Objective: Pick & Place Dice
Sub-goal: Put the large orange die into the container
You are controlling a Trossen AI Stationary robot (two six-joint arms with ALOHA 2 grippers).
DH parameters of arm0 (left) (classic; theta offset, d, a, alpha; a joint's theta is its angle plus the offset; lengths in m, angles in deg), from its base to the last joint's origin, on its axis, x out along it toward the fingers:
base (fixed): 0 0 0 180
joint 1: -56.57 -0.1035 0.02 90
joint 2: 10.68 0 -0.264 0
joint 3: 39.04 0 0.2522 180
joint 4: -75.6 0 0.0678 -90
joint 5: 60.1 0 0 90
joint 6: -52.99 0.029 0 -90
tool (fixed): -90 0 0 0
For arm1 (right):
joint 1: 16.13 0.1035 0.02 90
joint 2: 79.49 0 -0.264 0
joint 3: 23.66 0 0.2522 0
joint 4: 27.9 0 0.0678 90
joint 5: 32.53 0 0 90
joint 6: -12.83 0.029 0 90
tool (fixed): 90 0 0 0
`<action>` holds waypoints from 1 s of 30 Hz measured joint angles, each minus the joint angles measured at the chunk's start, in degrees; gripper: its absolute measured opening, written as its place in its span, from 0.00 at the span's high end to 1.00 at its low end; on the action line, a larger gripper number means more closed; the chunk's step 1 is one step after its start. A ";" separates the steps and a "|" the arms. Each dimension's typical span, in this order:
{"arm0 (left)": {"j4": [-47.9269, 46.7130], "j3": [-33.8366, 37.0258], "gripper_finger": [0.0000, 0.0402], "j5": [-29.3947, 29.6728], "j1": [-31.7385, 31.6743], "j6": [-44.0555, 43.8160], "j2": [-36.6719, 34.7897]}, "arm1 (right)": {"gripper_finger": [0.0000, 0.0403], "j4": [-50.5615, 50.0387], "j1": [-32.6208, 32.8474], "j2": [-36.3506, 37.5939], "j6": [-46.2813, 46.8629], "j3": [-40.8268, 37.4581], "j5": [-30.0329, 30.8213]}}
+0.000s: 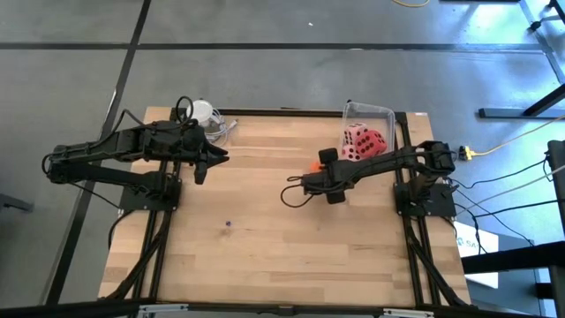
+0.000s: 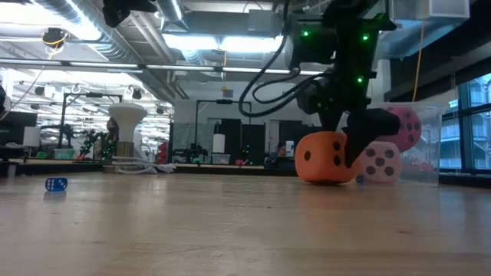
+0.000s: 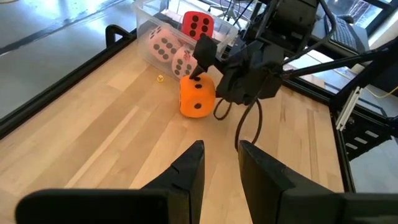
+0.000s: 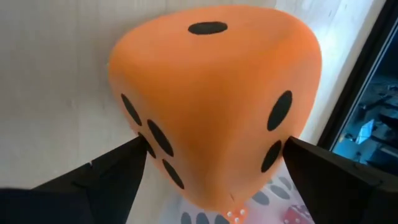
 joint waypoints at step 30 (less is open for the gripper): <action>0.05 0.00 0.77 -0.54 0.00 -0.78 2.32 | 0.09 17.22 1.64 -0.50 -3.39 3.76 -13.32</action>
